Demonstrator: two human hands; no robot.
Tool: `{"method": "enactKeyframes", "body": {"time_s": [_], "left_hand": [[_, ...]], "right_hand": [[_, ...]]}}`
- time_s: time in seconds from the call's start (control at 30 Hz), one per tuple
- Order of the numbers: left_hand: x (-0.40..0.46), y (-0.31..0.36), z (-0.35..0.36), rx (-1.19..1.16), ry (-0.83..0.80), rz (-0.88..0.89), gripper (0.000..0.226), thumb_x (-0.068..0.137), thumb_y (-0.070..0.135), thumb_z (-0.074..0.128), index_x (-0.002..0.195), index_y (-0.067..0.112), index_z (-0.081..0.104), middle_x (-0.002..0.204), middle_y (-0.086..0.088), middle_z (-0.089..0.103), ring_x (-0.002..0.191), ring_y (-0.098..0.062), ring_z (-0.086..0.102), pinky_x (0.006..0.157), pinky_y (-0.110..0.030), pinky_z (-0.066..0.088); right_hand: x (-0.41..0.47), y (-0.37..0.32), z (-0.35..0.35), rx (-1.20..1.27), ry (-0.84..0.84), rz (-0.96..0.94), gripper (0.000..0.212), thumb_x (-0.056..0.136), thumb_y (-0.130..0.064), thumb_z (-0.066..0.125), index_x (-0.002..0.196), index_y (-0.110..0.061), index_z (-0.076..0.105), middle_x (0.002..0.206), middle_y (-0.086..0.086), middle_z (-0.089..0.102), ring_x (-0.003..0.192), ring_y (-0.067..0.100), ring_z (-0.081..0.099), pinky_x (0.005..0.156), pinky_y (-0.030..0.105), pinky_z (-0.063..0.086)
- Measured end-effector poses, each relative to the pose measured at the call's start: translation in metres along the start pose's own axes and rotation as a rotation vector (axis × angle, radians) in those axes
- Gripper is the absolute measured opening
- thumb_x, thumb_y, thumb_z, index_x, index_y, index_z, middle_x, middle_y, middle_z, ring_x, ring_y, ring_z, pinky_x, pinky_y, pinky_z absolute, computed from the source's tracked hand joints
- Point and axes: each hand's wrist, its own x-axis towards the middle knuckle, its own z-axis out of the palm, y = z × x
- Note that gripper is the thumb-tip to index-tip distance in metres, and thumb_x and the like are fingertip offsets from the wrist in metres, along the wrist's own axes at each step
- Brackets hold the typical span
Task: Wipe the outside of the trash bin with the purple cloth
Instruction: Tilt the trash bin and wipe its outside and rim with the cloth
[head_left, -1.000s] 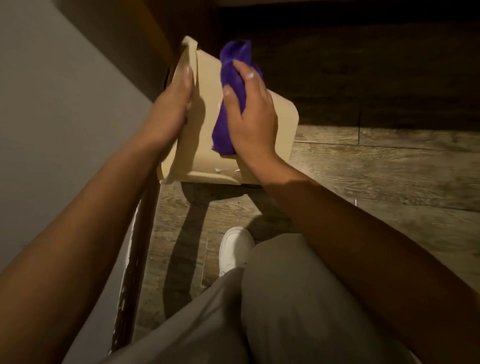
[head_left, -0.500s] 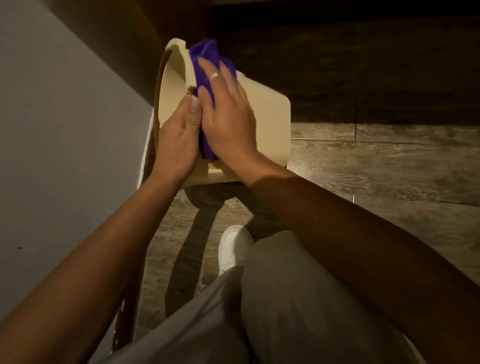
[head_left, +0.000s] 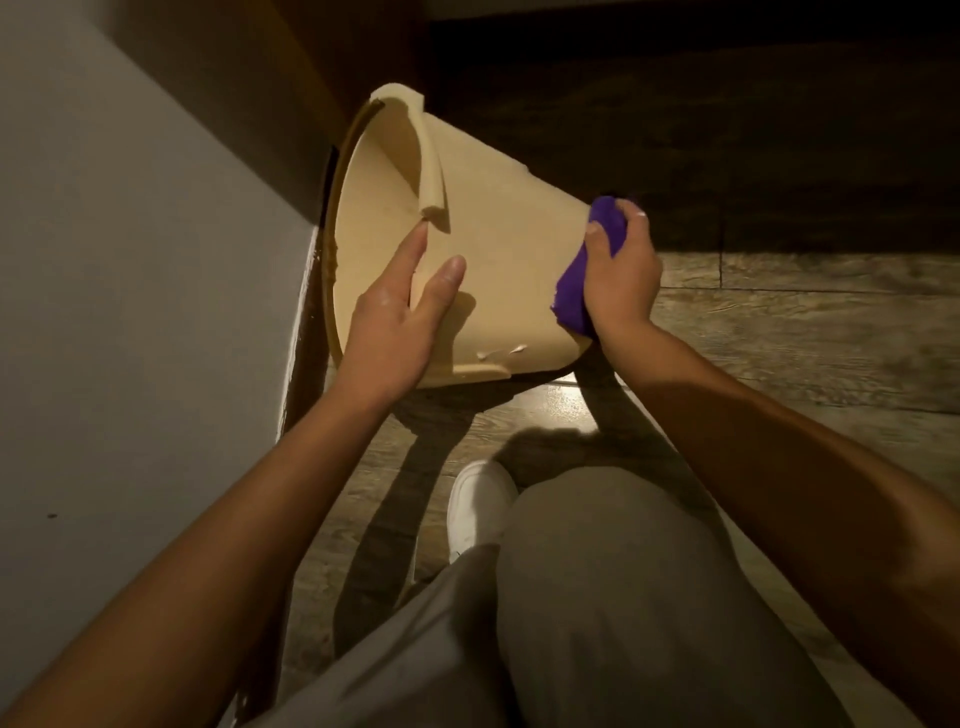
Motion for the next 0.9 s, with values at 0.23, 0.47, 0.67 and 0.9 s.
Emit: {"method": "enactKeyframes", "body": {"time_s": [0.23, 0.47, 0.67, 0.9], "left_hand": [[0.031, 0.03, -0.026, 0.017, -0.052, 0.095, 0.041, 0.109, 0.047, 0.034, 0.139, 0.029, 0.055, 0.114, 0.016, 0.067, 0.106, 0.005, 0.062, 0.084, -0.008, 0.046], [0.031, 0.038, -0.017, 0.152, -0.189, 0.097, 0.057, 0.103, 0.048, 0.048, 0.154, 0.025, 0.038, 0.146, 0.0, 0.057, 0.125, -0.016, 0.059, 0.106, -0.045, 0.05], [0.024, 0.035, 0.002, 0.289, -0.151, 0.184, 0.049, 0.103, 0.047, 0.049, 0.145, 0.021, 0.048, 0.132, 0.001, 0.065, 0.108, -0.012, 0.065, 0.084, -0.028, 0.057], [-0.009, -0.015, -0.042, 0.379, -0.225, 0.068, 0.056, 0.095, 0.064, 0.05, 0.139, 0.03, 0.049, 0.123, 0.001, 0.067, 0.101, -0.013, 0.063, 0.082, -0.034, 0.054]], "right_hand": [[-0.068, -0.084, 0.034, 0.118, -0.149, -0.527, 0.04, 0.103, -0.021, 0.056, 0.143, -0.018, 0.056, 0.137, 0.006, 0.065, 0.115, 0.019, 0.065, 0.088, 0.021, 0.049], [-0.045, -0.008, 0.034, -0.066, -0.183, -0.232, 0.05, 0.106, -0.038, 0.049, 0.154, -0.027, 0.04, 0.148, 0.005, 0.058, 0.125, 0.027, 0.062, 0.098, 0.04, 0.052], [-0.04, 0.039, 0.032, -0.023, -0.23, 0.096, 0.042, 0.105, -0.036, 0.054, 0.145, -0.028, 0.051, 0.135, 0.007, 0.065, 0.117, 0.026, 0.064, 0.095, 0.034, 0.051], [-0.007, -0.02, 0.011, 0.314, -0.193, 0.154, 0.038, 0.092, -0.042, 0.072, 0.124, -0.027, 0.056, 0.114, -0.006, 0.069, 0.101, 0.014, 0.069, 0.081, 0.031, 0.057]]}}
